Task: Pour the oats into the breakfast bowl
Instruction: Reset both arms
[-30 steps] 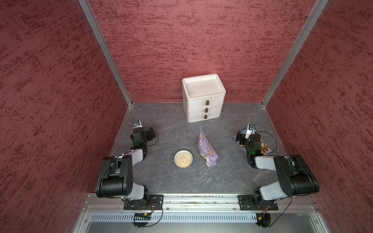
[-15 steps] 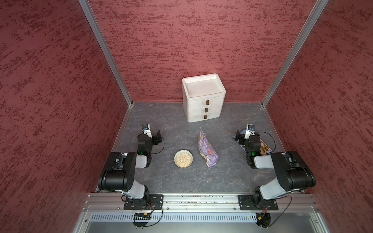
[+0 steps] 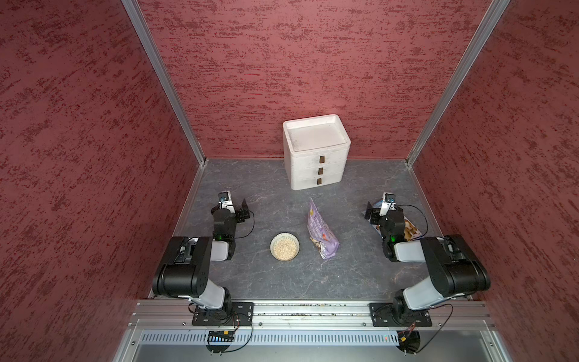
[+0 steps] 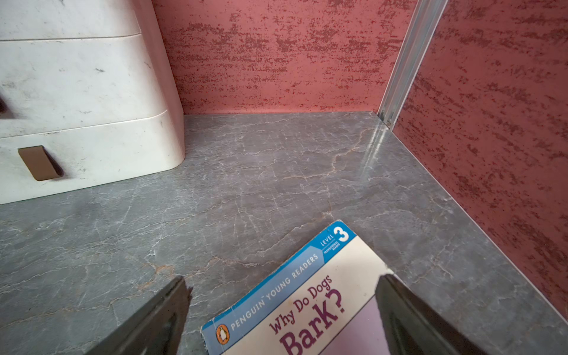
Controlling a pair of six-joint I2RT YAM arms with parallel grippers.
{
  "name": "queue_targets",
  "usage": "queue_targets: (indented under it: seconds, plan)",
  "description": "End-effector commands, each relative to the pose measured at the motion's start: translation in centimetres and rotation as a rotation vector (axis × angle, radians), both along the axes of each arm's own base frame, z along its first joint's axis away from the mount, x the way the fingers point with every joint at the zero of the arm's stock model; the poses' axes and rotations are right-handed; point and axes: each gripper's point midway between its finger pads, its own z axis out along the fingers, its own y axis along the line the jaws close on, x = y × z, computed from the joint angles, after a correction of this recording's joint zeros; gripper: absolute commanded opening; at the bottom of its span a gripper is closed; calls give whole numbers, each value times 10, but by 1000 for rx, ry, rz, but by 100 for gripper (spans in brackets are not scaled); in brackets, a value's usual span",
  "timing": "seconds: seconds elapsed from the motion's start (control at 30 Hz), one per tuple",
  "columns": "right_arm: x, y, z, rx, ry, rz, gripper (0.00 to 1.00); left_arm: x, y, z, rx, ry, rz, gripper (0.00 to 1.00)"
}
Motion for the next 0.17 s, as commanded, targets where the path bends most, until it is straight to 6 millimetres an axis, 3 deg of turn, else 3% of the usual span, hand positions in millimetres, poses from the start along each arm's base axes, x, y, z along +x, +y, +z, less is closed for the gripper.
queue_targets:
  seconds: [0.0, 0.13]
  plan:
    - [6, -4, 13, 2, -42, -11, 99, 4, -1, 7, 14, -25, -2, 100]
    - [5, -4, 12, 1, -43, -11, 98, 4, -1, 7, 14, -25, -2, 100]
